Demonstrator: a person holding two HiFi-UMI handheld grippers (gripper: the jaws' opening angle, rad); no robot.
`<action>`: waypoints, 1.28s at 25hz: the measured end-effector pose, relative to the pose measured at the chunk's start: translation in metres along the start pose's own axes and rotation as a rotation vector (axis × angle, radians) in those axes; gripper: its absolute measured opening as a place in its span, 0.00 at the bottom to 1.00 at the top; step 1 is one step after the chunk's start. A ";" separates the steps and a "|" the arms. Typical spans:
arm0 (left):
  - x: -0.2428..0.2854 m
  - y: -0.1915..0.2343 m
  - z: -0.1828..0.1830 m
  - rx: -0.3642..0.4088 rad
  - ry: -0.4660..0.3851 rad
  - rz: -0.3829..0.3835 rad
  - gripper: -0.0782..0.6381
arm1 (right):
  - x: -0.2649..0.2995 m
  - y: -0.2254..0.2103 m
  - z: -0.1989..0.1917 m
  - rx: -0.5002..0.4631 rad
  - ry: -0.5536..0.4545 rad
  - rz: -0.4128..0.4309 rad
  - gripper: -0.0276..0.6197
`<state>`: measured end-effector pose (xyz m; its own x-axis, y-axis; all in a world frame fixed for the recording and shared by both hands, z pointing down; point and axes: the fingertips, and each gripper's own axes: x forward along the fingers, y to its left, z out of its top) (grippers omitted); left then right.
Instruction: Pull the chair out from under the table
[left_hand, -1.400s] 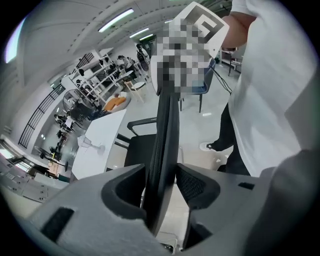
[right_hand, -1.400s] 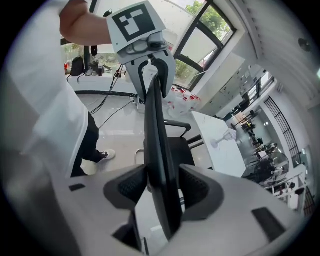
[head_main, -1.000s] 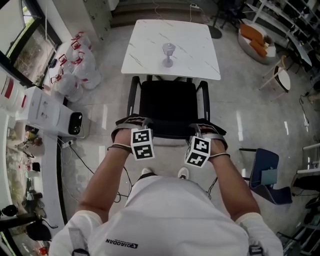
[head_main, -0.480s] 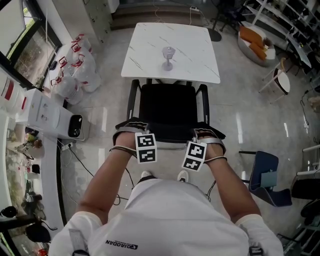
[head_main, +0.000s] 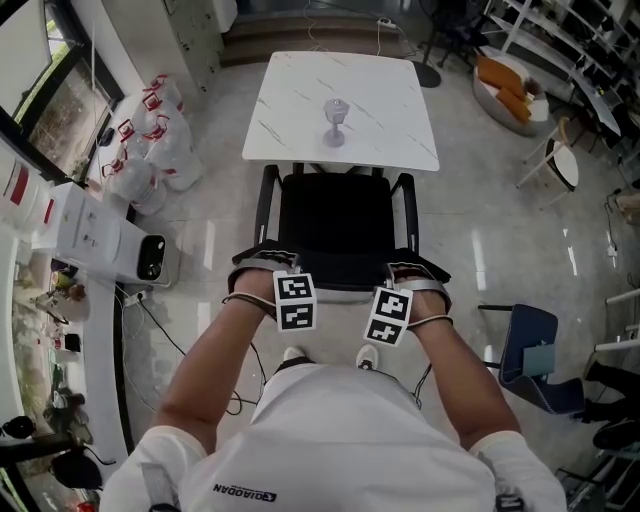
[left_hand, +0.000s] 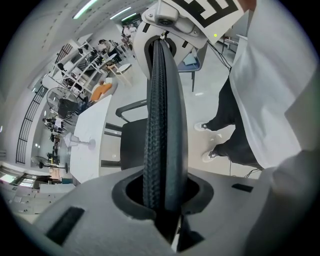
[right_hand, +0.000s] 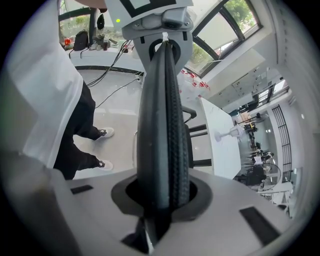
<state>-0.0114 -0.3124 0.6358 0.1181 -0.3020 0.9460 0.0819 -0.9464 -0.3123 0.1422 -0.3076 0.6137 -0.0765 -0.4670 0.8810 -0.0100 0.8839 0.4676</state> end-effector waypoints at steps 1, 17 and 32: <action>0.000 0.001 0.000 0.003 0.000 0.001 0.22 | 0.000 -0.001 0.000 0.000 0.000 0.000 0.15; 0.000 -0.001 0.000 0.010 -0.007 -0.029 0.20 | -0.001 -0.003 0.004 -0.003 -0.011 -0.010 0.14; -0.005 -0.011 0.010 0.037 -0.018 0.039 0.19 | -0.010 0.014 -0.002 0.000 -0.014 -0.004 0.14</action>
<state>-0.0028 -0.2992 0.6334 0.1394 -0.3362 0.9314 0.1133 -0.9290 -0.3523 0.1451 -0.2907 0.6113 -0.0906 -0.4705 0.8777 -0.0106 0.8818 0.4716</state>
